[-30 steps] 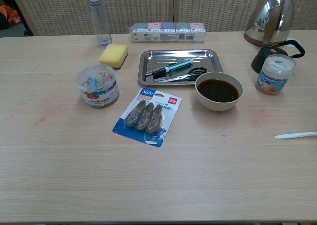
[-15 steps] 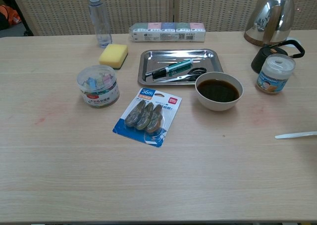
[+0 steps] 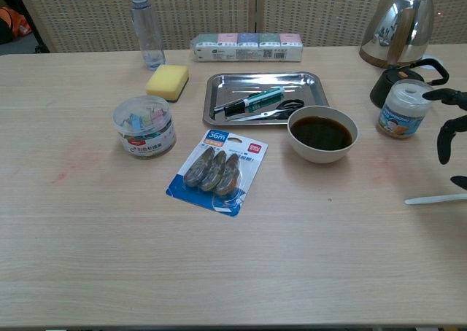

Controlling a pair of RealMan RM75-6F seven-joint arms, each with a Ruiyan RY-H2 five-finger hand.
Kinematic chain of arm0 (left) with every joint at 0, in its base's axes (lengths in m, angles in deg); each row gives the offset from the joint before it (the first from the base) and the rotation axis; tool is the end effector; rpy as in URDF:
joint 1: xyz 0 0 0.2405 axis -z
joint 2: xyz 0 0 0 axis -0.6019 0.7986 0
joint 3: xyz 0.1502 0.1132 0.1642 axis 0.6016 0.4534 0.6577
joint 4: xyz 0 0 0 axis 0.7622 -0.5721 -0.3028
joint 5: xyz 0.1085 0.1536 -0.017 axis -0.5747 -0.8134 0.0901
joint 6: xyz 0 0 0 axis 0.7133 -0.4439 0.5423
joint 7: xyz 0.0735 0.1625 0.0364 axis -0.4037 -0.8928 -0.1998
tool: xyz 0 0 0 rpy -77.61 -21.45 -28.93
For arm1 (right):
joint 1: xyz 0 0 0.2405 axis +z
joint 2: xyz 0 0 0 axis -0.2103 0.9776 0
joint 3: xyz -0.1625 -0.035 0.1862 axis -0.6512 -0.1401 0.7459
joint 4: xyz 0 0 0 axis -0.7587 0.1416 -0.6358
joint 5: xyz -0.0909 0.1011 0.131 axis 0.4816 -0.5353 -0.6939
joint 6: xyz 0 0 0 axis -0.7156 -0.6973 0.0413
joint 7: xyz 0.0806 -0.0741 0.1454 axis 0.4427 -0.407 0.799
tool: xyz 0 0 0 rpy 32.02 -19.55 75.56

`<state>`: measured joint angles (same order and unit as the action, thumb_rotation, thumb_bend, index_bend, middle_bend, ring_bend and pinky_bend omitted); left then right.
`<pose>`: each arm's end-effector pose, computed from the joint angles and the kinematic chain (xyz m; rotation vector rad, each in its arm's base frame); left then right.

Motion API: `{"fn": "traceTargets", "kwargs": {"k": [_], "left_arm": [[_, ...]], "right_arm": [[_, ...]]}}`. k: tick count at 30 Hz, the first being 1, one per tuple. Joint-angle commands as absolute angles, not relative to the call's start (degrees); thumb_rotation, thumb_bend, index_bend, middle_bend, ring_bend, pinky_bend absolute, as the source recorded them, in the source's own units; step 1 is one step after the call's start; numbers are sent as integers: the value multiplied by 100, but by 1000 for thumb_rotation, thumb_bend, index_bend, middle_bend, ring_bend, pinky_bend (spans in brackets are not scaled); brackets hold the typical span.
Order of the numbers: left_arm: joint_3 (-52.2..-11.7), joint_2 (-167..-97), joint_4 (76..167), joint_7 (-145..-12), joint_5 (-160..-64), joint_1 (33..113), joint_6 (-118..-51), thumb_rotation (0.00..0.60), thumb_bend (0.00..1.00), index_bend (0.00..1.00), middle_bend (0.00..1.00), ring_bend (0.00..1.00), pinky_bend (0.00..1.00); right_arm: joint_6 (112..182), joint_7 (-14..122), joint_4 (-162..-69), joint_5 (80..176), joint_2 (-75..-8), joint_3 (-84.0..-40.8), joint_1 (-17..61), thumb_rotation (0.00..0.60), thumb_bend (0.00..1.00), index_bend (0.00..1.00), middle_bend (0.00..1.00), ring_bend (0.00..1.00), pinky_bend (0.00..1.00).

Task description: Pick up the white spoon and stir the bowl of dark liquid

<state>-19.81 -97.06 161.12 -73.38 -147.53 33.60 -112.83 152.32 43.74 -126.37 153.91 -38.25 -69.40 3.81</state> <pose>-0.2440 0.1552 0.2218 -1.3681 -1.0346 -1.0239 -0.2487 -0.2629 0.0500 1.7272 -0.9289 0.9079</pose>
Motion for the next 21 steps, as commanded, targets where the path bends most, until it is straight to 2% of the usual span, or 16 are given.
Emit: {"fn": "traceTargets", "kwargs": {"k": [1,21], "left_arm": [[-1981,-9706,16113,-7340,-14749,3362,-11277,600,61,0,0,0,0],[-1953,-9636,16114,-7230,-14746,3411,-11170,600,65,0,0,0,0]], "right_arm": [[15100,4306,-12570,15303,-3916,-6970,452,600,363,499,0,0,0],[14345,3784,-11958,14583,-4546,-6896,824,600,363,506,0,0,0]]}}
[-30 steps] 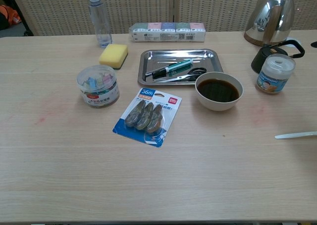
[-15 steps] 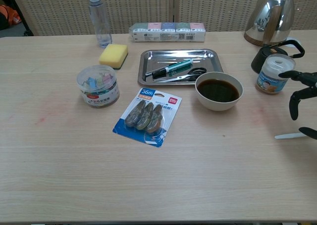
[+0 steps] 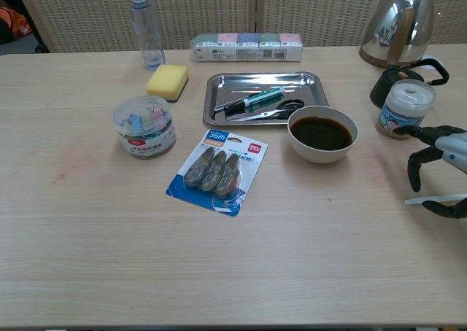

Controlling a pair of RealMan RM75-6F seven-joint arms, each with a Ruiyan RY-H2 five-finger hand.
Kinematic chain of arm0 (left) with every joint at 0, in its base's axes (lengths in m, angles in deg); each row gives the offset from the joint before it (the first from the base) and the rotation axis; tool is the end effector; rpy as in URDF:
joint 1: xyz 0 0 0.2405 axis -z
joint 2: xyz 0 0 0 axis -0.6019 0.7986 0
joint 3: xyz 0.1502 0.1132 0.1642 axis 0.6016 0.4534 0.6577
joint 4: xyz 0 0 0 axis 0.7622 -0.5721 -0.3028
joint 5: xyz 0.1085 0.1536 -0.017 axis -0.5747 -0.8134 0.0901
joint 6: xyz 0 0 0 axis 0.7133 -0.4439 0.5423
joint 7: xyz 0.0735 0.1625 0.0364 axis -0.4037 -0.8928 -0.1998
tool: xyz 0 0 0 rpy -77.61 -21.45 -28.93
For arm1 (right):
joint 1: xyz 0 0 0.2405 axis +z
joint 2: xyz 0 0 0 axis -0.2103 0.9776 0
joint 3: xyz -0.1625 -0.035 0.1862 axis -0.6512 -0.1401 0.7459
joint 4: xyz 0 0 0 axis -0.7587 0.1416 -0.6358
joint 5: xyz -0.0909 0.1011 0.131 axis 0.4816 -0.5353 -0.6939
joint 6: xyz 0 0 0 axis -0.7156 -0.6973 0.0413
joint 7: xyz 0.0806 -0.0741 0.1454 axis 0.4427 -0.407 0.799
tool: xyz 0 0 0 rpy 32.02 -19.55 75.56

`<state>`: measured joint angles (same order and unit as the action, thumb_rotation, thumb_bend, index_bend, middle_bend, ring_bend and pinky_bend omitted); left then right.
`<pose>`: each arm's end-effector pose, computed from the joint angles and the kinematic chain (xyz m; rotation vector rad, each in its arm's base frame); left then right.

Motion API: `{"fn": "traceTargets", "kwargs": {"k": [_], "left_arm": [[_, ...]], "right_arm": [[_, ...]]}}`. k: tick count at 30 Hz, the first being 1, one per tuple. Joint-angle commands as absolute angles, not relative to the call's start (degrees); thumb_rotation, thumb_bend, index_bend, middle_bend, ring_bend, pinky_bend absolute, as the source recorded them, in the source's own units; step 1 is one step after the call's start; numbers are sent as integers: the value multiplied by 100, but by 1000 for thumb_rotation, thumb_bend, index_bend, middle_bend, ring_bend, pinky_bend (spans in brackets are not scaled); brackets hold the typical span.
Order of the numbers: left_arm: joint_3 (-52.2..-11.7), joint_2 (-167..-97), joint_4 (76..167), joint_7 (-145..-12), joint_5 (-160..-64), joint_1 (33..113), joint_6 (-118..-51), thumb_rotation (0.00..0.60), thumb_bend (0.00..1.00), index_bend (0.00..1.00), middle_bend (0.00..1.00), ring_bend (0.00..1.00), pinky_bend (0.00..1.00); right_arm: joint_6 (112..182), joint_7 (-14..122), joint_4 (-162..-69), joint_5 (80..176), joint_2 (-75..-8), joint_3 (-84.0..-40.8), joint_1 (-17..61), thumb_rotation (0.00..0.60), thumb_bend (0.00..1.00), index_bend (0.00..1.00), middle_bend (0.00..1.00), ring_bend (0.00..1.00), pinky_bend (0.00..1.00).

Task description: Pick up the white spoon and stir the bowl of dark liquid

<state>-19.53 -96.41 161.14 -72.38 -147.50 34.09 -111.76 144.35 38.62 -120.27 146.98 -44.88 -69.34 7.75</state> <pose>-0.2446 0.1562 0.2207 -1.3822 -1.0545 -1.0180 -0.2585 -0.2779 0.0026 1.7972 -0.9726 0.7547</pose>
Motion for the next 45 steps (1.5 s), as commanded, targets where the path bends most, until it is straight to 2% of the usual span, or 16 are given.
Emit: {"fn": "traceTargets", "kwargs": {"k": [1,45], "left_arm": [[-1954,-9630,16114,-7226,-14742,3413,-11168,600,65,0,0,0,0],[-1955,-9633,16159,-7344,-14679,3450,-11071,600,71,0,0,0,0]], "right_arm": [[14314,3748,-11935,14523,-4561,-6882,837,600,363,506,0,0,0],[13979,2958,-11924,13437,-4701,-6840,1106,600,364,506,0,0,0]]}}
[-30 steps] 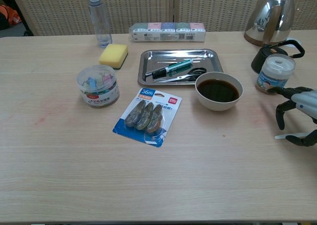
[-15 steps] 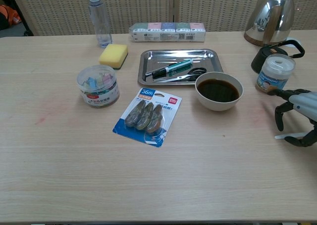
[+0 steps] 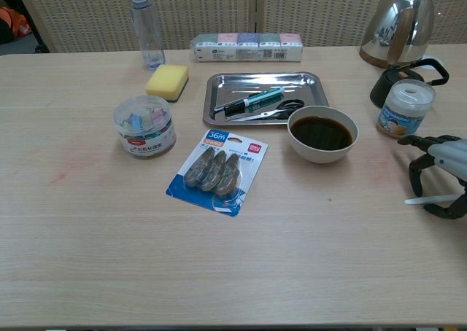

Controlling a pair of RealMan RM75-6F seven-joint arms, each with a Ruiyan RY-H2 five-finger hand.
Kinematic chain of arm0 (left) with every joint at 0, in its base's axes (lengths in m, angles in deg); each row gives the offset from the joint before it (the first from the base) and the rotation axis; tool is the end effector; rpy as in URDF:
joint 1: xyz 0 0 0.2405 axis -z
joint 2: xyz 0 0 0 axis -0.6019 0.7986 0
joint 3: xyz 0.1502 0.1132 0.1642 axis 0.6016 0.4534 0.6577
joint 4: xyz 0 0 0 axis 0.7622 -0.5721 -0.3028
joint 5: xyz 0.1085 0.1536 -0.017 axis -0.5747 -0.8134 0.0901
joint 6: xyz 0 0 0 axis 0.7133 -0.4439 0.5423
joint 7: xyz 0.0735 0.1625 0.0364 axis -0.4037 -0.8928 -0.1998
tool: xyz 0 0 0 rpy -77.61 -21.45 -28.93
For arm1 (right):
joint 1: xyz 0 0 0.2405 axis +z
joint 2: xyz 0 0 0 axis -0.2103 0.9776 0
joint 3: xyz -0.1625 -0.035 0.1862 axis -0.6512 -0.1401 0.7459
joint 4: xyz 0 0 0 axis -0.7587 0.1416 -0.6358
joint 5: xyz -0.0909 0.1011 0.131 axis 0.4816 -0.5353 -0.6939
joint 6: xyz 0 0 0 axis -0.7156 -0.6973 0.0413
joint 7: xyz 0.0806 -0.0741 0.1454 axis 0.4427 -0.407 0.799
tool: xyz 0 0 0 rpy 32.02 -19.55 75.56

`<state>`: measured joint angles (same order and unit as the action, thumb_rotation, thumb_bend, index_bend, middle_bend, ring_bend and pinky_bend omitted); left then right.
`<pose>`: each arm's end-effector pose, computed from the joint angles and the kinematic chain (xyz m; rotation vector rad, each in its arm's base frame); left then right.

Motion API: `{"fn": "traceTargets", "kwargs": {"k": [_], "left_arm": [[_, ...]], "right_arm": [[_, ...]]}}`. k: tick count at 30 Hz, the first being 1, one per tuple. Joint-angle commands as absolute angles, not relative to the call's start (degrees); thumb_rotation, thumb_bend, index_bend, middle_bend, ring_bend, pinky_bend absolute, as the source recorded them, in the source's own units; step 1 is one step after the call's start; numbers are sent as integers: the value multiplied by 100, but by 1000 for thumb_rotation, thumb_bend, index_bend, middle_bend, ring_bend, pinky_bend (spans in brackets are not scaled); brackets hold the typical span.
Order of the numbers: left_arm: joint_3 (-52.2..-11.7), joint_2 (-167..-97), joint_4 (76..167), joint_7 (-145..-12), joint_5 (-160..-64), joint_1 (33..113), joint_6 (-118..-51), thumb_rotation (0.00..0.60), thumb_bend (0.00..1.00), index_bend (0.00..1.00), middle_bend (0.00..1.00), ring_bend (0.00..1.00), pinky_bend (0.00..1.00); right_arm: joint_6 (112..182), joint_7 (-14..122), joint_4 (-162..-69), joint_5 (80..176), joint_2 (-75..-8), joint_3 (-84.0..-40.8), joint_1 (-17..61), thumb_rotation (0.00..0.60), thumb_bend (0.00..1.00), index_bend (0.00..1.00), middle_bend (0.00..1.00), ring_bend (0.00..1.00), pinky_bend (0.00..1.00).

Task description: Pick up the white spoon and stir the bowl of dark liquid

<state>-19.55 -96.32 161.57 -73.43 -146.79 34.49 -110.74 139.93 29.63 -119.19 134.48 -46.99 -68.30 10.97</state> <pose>-0.2454 0.1580 0.2185 -1.3904 -1.0569 -0.9953 -0.2732 -0.2938 -0.0109 1.7659 -1.0096 0.5856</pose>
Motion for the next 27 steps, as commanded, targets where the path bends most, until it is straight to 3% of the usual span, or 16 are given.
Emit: {"fn": "traceTargets", "kwargs": {"k": [1,16,27], "left_arm": [[-1955,-9634,16161,-7342,-14679,3451,-11070,600,71,0,0,0,0],[-1959,-9632,16167,-7330,-14663,3449,-11076,600,70,0,0,0,0],[-1974,-9629,16169,-7303,-14633,3453,-11080,600,71,0,0,0,0]], "right_arm": [[13974,2953,-11923,13431,-4704,-6844,1114,600,364,506,0,0,0],[13981,3070,-11901,13411,-4714,-6883,1152,600,415,579,0,0,0],[14419,4350,-12540,14254,-4270,-6963,1030,600,440,606,0,0,0]]}}
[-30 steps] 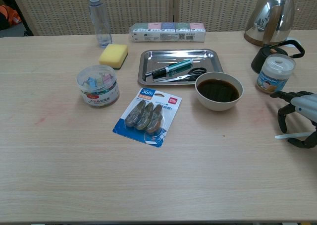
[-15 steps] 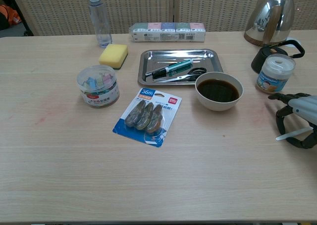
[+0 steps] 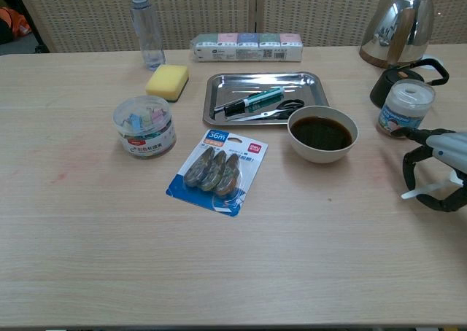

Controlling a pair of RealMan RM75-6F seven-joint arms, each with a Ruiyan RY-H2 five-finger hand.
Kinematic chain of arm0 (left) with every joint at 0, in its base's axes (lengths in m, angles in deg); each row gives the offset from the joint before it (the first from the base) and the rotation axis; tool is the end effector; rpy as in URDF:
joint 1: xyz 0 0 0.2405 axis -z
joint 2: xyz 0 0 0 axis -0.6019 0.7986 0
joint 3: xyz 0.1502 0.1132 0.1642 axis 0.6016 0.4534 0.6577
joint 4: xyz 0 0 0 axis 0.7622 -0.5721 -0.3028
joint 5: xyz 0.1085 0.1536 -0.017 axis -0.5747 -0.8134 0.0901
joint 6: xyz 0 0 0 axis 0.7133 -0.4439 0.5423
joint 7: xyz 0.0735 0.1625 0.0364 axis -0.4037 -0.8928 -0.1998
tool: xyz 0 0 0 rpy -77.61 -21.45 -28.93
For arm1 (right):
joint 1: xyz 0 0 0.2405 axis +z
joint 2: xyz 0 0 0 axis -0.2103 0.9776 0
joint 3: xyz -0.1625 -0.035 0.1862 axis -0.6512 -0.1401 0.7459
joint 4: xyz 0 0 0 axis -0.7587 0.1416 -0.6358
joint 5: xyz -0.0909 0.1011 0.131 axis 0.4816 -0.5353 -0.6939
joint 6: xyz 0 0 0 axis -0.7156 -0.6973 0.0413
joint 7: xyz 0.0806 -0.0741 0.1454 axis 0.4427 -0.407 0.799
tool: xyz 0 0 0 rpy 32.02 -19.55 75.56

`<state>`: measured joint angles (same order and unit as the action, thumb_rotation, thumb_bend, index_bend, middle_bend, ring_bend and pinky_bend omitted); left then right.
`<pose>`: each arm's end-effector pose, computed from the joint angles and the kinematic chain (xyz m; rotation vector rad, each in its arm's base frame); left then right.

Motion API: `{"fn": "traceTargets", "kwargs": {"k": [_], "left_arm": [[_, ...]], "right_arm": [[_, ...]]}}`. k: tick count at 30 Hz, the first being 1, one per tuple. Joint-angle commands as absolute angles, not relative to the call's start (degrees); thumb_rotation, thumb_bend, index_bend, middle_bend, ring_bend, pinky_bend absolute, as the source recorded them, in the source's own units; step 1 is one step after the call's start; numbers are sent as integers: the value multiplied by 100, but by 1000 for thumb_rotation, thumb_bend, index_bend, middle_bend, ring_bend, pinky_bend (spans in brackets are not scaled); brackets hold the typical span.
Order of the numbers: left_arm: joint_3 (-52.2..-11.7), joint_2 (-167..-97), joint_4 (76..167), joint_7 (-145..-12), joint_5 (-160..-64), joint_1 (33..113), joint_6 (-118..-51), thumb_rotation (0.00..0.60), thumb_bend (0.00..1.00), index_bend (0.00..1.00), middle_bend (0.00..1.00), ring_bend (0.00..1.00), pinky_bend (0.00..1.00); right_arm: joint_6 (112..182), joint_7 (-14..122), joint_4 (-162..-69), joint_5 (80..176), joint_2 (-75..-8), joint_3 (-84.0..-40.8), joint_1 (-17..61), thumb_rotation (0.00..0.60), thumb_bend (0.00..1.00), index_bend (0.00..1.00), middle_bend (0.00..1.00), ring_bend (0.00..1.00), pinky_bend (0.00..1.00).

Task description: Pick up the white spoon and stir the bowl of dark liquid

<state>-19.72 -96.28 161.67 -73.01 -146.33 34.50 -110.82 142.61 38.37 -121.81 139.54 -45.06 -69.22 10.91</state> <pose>-0.2460 0.1587 0.2197 -1.3789 -1.0619 -0.9999 -0.2565 -0.2909 -0.0013 1.7543 -1.0657 0.7398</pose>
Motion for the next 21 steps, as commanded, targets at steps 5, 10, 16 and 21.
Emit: {"fn": "traceTargets", "kwargs": {"k": [5,10,16,21], "left_arm": [[-1958,-9623,16164,-7277,-14680,3441,-11104,600,70,0,0,0,0],[-1966,-9598,16149,-7176,-14670,3440,-11125,600,71,0,0,0,0],[-2032,-9576,16170,-7110,-14495,3503,-11034,600,71,0,0,0,0],[-2039,-9556,16176,-7072,-14448,3537,-10963,600,71,0,0,0,0]], "right_arm": [[14458,5184,-13195,14534,-3898,-6890,1062,600,440,606,0,0,0],[14531,6113,-13702,14798,-3733,-6643,1199,600,440,606,0,0,0],[13973,6763,-14157,14181,-3834,-5999,1738,600,440,606,0,0,0],[13630,6646,-14251,13371,-4043,-5537,2151,600,440,606,0,0,0]]}}
